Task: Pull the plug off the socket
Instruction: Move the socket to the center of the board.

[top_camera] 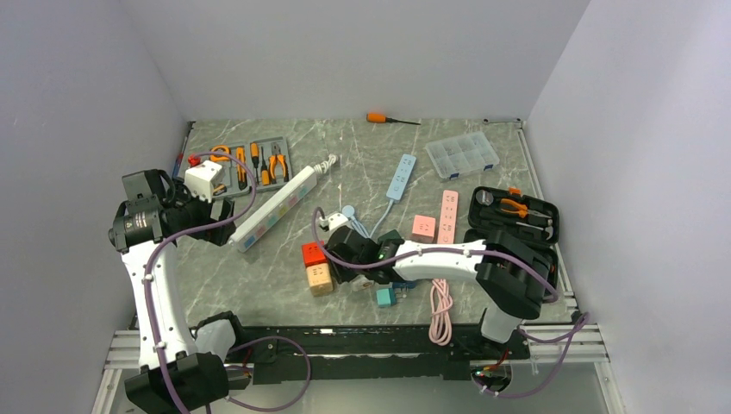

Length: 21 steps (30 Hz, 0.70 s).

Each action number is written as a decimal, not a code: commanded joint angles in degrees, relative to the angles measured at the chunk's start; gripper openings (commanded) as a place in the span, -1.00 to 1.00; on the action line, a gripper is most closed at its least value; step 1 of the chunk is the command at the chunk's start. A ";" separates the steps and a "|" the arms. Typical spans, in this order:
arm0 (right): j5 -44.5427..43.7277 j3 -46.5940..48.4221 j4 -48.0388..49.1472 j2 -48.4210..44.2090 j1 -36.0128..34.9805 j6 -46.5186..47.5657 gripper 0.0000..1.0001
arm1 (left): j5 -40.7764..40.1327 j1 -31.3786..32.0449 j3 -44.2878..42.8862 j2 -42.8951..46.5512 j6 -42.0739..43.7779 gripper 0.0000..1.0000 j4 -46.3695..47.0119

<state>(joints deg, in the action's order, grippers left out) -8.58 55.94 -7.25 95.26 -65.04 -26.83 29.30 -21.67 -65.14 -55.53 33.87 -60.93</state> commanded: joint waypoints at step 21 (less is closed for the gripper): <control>0.79 27.98 -6.00 16.53 -8.22 7.10 -0.27 | 0.89 -0.29 0.01 1.39 2.25 0.99 -0.40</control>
<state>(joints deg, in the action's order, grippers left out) -9.87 78.67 -12.08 110.43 -72.79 -21.78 29.28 -21.67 -65.14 -55.22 34.96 -60.97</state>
